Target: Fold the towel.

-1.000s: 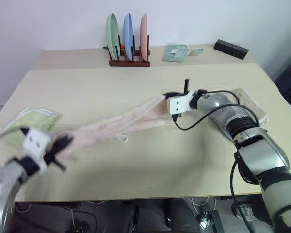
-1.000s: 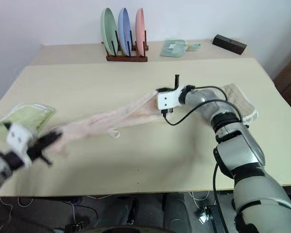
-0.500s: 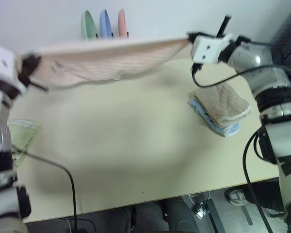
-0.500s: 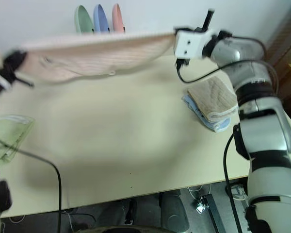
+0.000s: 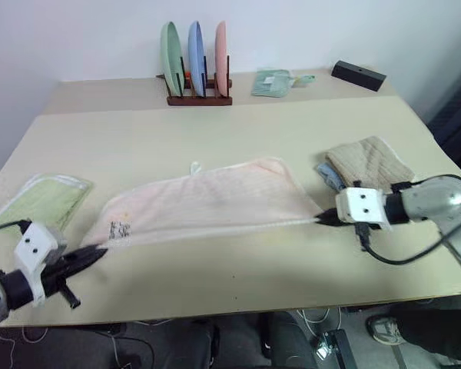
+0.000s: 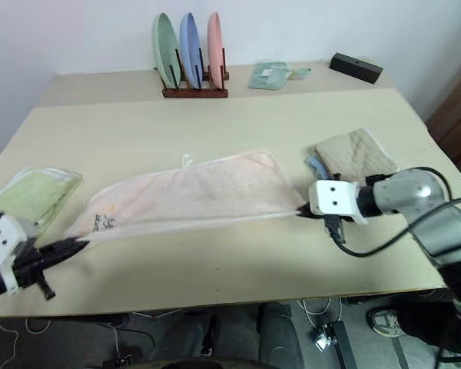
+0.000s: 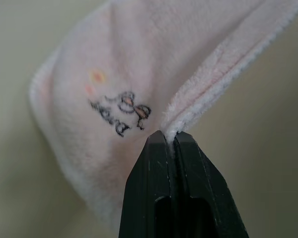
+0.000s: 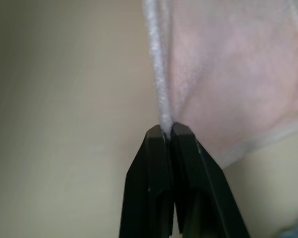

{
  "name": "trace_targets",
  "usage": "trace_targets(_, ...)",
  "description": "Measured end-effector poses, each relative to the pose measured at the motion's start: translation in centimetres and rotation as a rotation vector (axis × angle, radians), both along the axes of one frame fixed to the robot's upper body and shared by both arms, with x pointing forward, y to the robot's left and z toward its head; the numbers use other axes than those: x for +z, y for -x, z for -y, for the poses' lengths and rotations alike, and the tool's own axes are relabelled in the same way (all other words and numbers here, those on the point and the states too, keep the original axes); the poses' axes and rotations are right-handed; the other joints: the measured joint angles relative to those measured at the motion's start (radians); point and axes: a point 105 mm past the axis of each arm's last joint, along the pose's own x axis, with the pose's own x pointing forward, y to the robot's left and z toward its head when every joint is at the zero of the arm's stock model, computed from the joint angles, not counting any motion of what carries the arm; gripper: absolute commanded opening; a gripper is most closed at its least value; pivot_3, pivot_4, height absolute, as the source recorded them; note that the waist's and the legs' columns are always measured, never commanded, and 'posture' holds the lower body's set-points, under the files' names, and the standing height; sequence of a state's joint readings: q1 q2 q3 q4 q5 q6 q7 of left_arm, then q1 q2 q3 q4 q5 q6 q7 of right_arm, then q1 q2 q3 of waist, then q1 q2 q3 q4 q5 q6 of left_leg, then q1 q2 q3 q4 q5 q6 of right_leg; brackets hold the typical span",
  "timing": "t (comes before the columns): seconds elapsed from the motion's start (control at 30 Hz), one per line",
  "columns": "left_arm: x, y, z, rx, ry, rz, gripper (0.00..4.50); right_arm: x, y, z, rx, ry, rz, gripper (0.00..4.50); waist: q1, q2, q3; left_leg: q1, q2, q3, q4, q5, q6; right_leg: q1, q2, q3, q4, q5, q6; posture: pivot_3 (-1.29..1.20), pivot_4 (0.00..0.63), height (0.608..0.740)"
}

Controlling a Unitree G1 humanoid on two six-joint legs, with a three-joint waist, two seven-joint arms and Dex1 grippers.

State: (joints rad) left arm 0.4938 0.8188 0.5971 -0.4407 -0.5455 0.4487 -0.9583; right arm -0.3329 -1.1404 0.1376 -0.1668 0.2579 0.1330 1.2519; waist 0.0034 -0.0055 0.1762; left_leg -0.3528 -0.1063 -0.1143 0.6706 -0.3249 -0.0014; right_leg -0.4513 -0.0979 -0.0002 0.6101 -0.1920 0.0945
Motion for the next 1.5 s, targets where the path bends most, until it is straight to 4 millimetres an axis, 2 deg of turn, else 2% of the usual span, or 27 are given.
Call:
trace_targets(0.1,-0.1,0.3,0.1,-0.008,0.003,-0.017,0.0,0.3,0.3,0.0,-0.014,-0.009,-0.007,0.06,0.004,0.0,0.0,0.001,0.0,0.001,0.001,0.0,0.0,0.001,0.0,0.0,0.0,0.0,0.0,0.0,0.15,0.726)
trace_targets(0.2,0.1,-0.1,-0.1,-0.005,0.001,-0.003,0.0,0.8,-0.2,-0.1,-0.023,-0.022,0.023,0.06,0.007,-0.001,0.0,0.001,0.0,0.0,0.001,0.0,0.0,0.001,0.0,-0.001,0.0,0.002,0.003,0.0,0.15,0.726)
trace_targets(0.4,1.8,-4.2,-1.1,0.063,-0.033,0.15,0.0,3.1,-5.3,-1.3,-0.029,-0.051,0.255,0.06,0.006,-0.001,0.0,0.0,0.0,0.0,0.003,0.001,-0.003,0.0,0.001,-0.001,0.001,0.003,0.003,0.0,0.15,0.726)
trace_targets(0.57,0.7,-7.0,-1.8,0.109,-0.067,0.169,0.0,2.2,-10.6,-2.8,-0.061,-0.034,0.354,0.06,-0.004,-0.001,-0.001,-0.004,0.0,0.001,0.004,0.002,-0.007,-0.006,0.001,0.0,0.003,0.003,0.002,0.0,0.15,0.726)
trace_targets(0.67,-0.2,-7.8,-2.4,0.138,-0.085,0.166,0.0,1.3,-12.5,-3.6,-0.067,-0.02,0.377,0.06,-0.014,-0.001,-0.001,-0.006,-0.001,0.0,0.003,0.002,-0.008,-0.009,0.001,0.0,0.004,0.003,0.002,0.0,0.15,0.726)
trace_targets(0.9,-1.8,-9.0,-3.1,0.192,-0.109,0.156,0.0,-0.5,-14.2,-4.7,-0.058,0.01,0.38,0.06,-0.021,-0.001,0.0,-0.006,-0.001,0.0,0.003,0.002,-0.008,-0.009,0.001,0.0,0.004,0.003,0.002,0.0,0.15,0.726)
trace_targets(1.0,-2.2,-9.0,-3.2,0.214,-0.081,0.134,0.99,-0.6,-14.5,-4.5,-0.07,0.02,0.389,0.95,-0.022,-0.001,0.0,-0.006,0.0,0.0,0.003,0.002,-0.008,-0.009,0.001,0.0,0.005,0.003,0.002,0.0,0.15,0.726)
trace_targets(1.2,-2.6,-8.4,-3.9,0.266,-0.051,0.102,4.05,-0.1,-15.1,-3.5,-0.117,0.028,0.439,3.94,-0.022,-0.001,0.0,-0.006,-0.001,0.001,0.003,0.002,-0.008,-0.009,0.001,0.0,0.005,0.003,0.002,0.0,0.15,0.726)
trace_targets(1.23,-2.6,-8.2,-4.1,0.284,-0.052,0.11,4.45,0.2,-15.2,-3.2,-0.129,0.027,0.456,3.95,-0.022,-0.001,0.0,-0.006,-0.001,0.0,0.003,0.002,-0.008,-0.009,0.001,0.0,0.005,0.003,0.002,0.0,0.15,0.726)
trace_targets(1.4,-2.0,-8.0,-5.0,0.385,-0.047,0.182,4.45,4.4,-15.4,-0.7,-0.221,-0.024,0.598,3.95,-0.017,0.0,0.0,-0.005,-0.001,0.0,0.003,0.002,-0.008,-0.009,0.001,0.0,0.005,0.003,0.003,0.0,0.15,0.726)
trace_targets(1.47,-0.7,-8.2,-4.6,0.409,0.002,0.244,4.45,5.4,-14.8,0.0,-0.269,-0.104,0.602,3.95,-0.015,-0.001,-0.001,-0.006,0.0,0.0,0.004,0.002,-0.008,-0.008,0.001,0.0,0.004,0.003,0.003,0.0,0.15,0.726)
trace_targets(1.5,0.0,-8.2,-4.5,0.42,0.027,0.278,4.5,5.2,-14.2,0.4,-0.296,-0.144,0.57,4.49,-0.014,-0.002,-0.001,-0.006,0.0,0.0,0.004,0.001,-0.008,-0.008,0.001,0.0,0.004,0.003,0.003,0.0,0.15,0.726)
